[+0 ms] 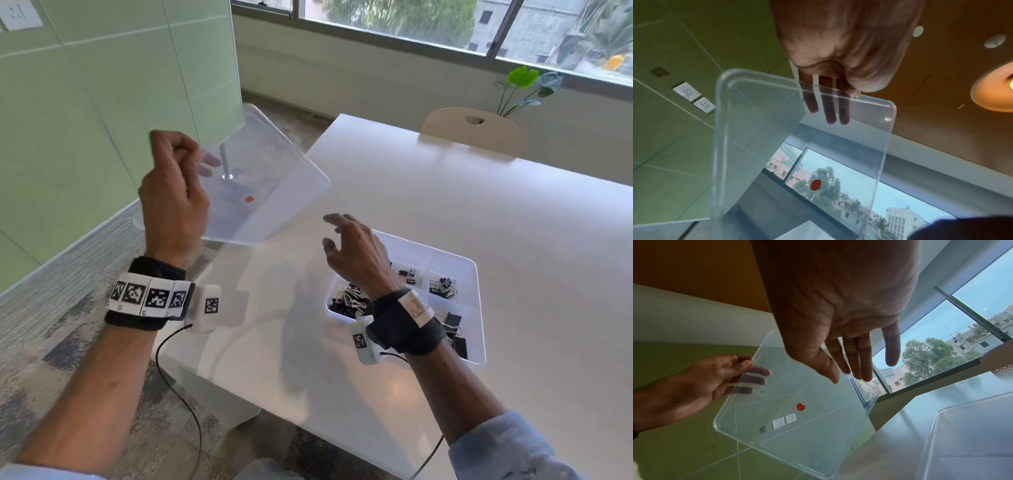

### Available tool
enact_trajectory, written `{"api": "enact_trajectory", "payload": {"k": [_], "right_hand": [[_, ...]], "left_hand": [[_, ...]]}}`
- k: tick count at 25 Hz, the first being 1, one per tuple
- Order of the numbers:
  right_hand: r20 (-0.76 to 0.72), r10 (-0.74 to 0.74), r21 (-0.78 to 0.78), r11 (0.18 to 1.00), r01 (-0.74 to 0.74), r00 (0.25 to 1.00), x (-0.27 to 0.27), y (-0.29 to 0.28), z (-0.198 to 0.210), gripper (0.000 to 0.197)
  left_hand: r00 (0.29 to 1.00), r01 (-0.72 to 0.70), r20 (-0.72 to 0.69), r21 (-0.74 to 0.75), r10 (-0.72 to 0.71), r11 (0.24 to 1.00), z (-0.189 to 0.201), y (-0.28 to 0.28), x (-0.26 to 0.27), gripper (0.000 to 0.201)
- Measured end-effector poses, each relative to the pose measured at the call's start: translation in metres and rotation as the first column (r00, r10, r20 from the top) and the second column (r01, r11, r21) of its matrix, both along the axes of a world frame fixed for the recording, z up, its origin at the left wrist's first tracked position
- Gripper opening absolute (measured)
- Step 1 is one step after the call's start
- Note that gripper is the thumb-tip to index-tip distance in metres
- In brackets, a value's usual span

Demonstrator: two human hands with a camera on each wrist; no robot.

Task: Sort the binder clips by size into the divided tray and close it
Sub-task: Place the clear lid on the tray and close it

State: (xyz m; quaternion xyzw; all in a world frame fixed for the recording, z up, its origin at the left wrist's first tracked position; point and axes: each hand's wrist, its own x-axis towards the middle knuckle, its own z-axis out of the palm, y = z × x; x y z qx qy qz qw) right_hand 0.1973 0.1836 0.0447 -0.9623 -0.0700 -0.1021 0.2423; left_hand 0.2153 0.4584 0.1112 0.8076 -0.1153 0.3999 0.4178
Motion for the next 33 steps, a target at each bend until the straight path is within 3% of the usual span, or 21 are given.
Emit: {"api": "enact_trajectory", "payload": {"k": [4,8,14,17,22,25,28,33], "right_hand": [[-0.038,-0.036,0.053,0.998,0.038,0.999,-0.002,-0.015,0.000,0.050],[-0.011,-0.124,0.168,0.978,0.124,0.992,-0.001,-0.042,0.011,0.057],[-0.021,-0.319,0.279,0.908,0.312,0.948,-0.017,-0.109,0.012,0.041],[-0.084,-0.424,0.208,0.878,0.432,0.902,-0.032,-0.144,0.007,0.042],[-0.148,-0.552,0.038,0.826,0.562,0.821,-0.067,-0.188,-0.001,0.028],[-0.188,-0.583,-0.030,0.807,0.589,0.790,-0.082,-0.202,-0.008,0.018],[-0.243,-0.597,-0.089,0.799,0.595,0.765,-0.095,-0.210,-0.013,0.025],[-0.322,-0.580,-0.136,0.810,0.570,0.748,-0.108,-0.214,-0.023,0.020]], "left_hand": [[0.999,0.002,0.039,-0.253,0.008,0.968,0.022,-0.005,-0.001,0.005],[0.994,0.061,-0.057,-0.416,-0.093,0.907,0.025,-0.019,0.002,0.014],[0.925,0.134,-0.231,-0.544,-0.301,0.829,-0.004,-0.078,0.020,0.016],[0.870,0.197,-0.312,-0.489,-0.382,0.849,-0.025,-0.109,0.030,0.023],[0.727,0.325,-0.575,-0.192,-0.374,0.926,-0.072,-0.152,0.029,0.055],[0.657,0.387,-0.678,-0.071,-0.329,0.919,-0.094,-0.166,0.023,0.067],[0.628,0.440,-0.728,0.040,-0.276,0.897,-0.108,-0.176,0.018,0.067],[0.567,0.478,-0.798,0.118,-0.204,0.870,-0.121,-0.180,0.011,0.072]]}}
